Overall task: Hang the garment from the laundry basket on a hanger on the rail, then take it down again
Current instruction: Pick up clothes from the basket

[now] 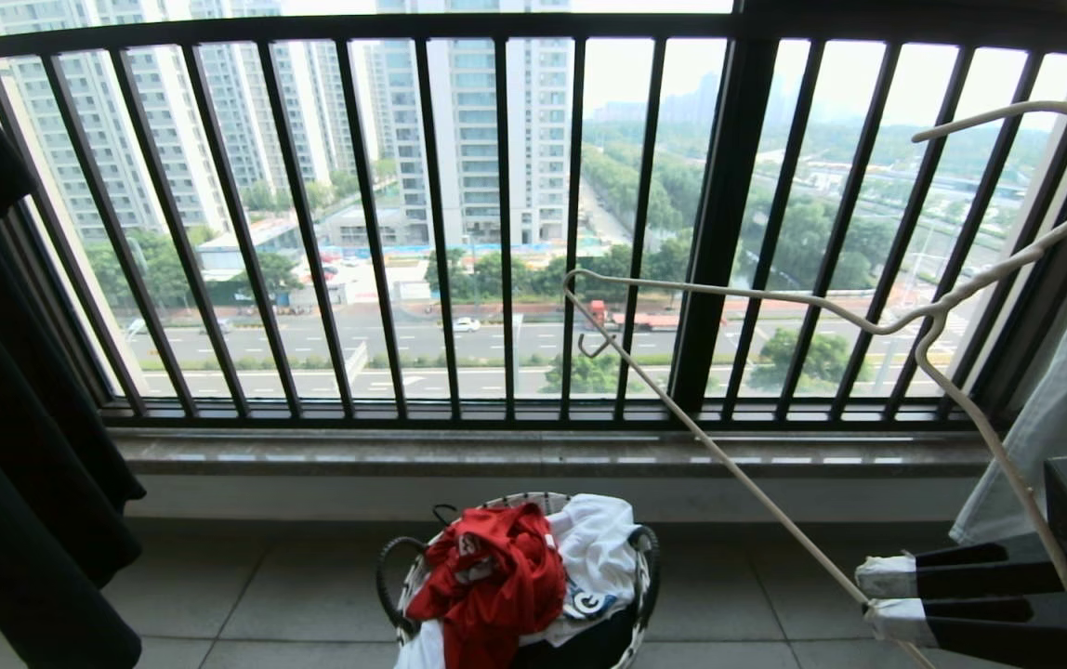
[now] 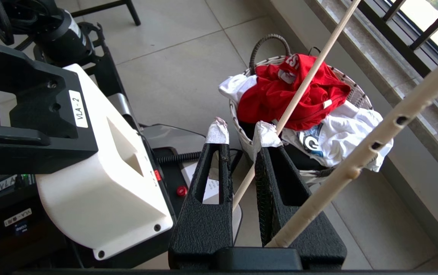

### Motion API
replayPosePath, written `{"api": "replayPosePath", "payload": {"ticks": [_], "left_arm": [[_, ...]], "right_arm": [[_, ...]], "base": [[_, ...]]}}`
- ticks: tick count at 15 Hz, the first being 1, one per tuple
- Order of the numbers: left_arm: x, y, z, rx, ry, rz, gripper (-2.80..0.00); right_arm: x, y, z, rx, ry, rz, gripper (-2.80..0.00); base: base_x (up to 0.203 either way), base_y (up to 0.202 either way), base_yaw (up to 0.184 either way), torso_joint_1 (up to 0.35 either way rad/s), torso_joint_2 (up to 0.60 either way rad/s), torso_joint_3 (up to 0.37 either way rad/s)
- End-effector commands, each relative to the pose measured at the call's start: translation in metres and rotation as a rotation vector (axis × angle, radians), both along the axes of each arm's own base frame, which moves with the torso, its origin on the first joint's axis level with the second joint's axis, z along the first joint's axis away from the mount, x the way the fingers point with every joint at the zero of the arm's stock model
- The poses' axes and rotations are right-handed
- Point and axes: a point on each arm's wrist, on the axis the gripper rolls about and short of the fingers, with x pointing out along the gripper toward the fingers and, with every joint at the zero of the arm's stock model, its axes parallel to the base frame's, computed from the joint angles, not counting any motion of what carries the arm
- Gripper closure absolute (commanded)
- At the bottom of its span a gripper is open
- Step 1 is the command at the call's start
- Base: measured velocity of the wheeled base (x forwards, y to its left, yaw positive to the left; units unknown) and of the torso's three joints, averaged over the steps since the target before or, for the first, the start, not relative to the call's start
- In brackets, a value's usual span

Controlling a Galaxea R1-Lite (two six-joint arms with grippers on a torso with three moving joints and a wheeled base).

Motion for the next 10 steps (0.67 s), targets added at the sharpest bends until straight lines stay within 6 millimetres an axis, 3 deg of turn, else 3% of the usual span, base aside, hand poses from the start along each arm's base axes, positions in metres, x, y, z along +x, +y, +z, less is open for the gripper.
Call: {"api": "replayPosePath", "payload": {"ticks": [1, 10], "left_arm": [[0.0, 0.0, 0.0, 0.0, 0.001, -0.001, 0.0], [0.0001, 0.0, 0.0, 0.0, 0.001, 0.0, 0.0]], "right_arm": [[0.0001, 0.0003, -0.0013, -0.003, 0.004, 0.004, 0.0], [0.0025, 0.0018, -0.0029, -0.006, 0.011, 0.003, 0.0]], "base": [[0.0, 0.0, 0.0, 0.0, 0.0, 0.0], [0.0, 0.0, 0.0, 0.0, 0.0, 0.0]]}}
